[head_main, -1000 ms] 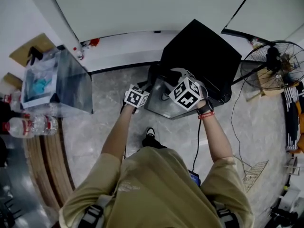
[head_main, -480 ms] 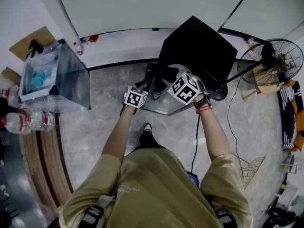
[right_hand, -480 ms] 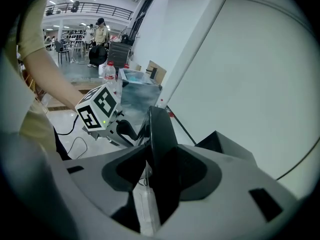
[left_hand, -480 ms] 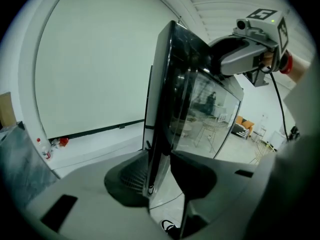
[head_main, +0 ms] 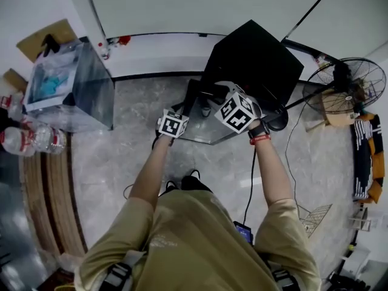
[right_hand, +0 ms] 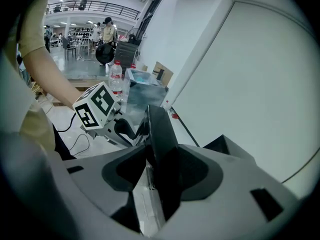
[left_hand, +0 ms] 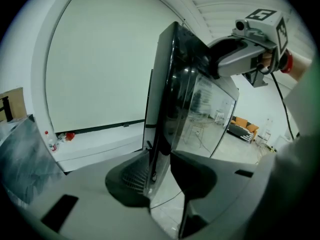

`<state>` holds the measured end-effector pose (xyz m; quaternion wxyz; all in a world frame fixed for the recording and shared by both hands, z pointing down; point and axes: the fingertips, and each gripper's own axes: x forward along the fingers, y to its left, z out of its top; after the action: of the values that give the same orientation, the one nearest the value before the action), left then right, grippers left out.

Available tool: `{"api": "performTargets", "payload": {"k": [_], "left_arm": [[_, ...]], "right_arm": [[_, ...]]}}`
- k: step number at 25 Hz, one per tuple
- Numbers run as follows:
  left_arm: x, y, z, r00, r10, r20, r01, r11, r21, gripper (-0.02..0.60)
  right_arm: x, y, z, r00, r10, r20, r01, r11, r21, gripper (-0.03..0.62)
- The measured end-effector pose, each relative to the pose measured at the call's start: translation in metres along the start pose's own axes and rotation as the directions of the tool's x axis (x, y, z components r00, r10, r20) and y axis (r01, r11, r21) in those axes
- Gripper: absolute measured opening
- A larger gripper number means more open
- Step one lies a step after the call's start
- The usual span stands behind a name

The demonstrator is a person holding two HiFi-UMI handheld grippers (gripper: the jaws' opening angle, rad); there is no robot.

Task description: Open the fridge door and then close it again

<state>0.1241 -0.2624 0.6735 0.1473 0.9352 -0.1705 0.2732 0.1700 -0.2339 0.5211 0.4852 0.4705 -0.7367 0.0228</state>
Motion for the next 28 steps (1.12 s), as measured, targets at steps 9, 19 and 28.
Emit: {"api": "performTargets", "payload": {"k": [9, 19, 28], "left_arm": [[-0.019, -0.015, -0.018, 0.995, 0.097, 0.032, -0.095, 0.995, -0.032, 0.138], [-0.037, -0.045, -0.037, 0.98, 0.195, 0.033, -0.191, 0.977, -0.099, 0.138], [-0.067, -0.074, -0.062, 0.959, 0.282, 0.021, -0.276, 0.951, -0.141, 0.138]], "right_arm": [[-0.013, 0.023, -0.001, 0.998, 0.034, 0.061, -0.03, 0.997, -0.069, 0.206], [-0.035, 0.048, -0.007, 0.988, 0.102, 0.111, -0.083, 0.982, -0.169, 0.206], [-0.058, 0.084, -0.012, 0.977, 0.165, 0.135, -0.126, 0.958, -0.257, 0.209]]}}
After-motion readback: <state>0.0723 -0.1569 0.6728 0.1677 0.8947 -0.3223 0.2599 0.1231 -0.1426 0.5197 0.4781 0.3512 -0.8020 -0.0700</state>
